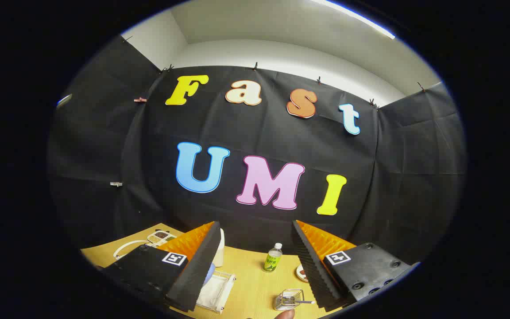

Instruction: Take the plate from the dish rack, then take the spoon from the basket and place it into the plate.

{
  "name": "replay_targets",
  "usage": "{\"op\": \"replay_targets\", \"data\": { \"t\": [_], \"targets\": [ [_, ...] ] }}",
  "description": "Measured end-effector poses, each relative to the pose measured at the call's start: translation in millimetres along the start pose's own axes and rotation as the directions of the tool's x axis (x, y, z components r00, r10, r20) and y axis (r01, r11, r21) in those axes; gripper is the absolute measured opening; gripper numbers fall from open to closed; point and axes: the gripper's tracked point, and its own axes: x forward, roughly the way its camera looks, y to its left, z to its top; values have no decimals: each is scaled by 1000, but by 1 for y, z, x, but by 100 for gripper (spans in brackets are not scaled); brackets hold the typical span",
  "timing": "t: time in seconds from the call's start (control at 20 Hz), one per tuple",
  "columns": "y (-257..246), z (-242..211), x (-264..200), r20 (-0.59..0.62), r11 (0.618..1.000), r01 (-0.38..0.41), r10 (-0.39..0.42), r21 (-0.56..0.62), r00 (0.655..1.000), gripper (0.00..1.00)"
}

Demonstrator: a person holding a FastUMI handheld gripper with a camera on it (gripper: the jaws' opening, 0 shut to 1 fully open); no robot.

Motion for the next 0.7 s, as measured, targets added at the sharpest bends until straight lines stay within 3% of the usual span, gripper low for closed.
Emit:
{"op": "replay_targets", "data": {
  "t": [0.7],
  "targets": [
    [13, -3, -7, -19, 1000, -9, 8, -14, 1000, 98]
  ]
}}
